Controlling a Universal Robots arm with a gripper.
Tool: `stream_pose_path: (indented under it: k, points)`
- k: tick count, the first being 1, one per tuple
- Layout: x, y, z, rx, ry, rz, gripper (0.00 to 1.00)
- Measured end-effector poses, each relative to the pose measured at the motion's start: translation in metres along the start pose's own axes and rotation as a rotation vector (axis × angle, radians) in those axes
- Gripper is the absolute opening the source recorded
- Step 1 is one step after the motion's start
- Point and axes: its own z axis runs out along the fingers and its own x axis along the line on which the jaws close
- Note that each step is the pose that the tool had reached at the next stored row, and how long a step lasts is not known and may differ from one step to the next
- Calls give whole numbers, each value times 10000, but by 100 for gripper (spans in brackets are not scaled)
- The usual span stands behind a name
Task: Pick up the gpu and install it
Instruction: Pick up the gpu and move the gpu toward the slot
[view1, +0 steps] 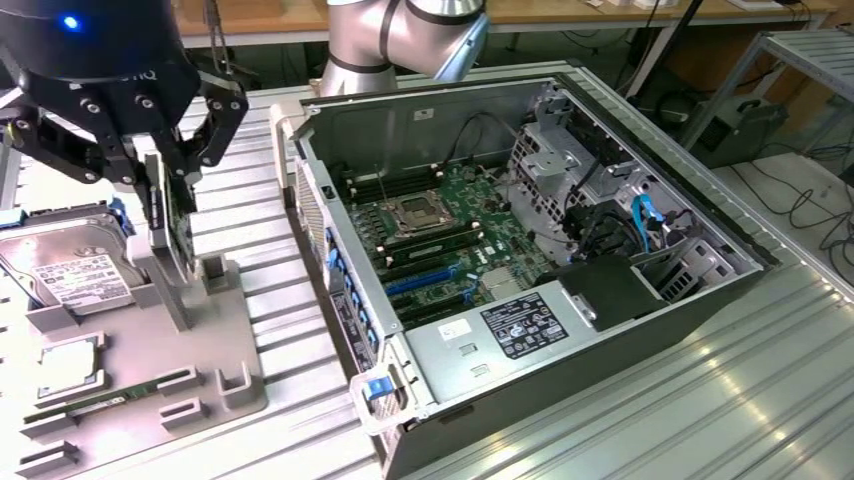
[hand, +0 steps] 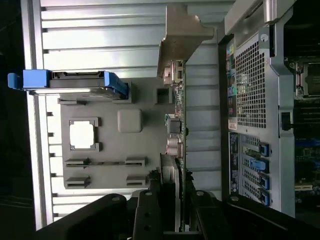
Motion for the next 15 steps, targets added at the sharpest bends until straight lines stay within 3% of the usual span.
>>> stream_pose_path:
  k: [3,5,10,15]
  points:
    - [-4,10,-297,-2,-2,0,27]
    - [-6,15,-437,-1,0,0,27]
    - [-7,19,-536,0,-1,0,27]
    - [-8,19,-541,-3,-1,0,27]
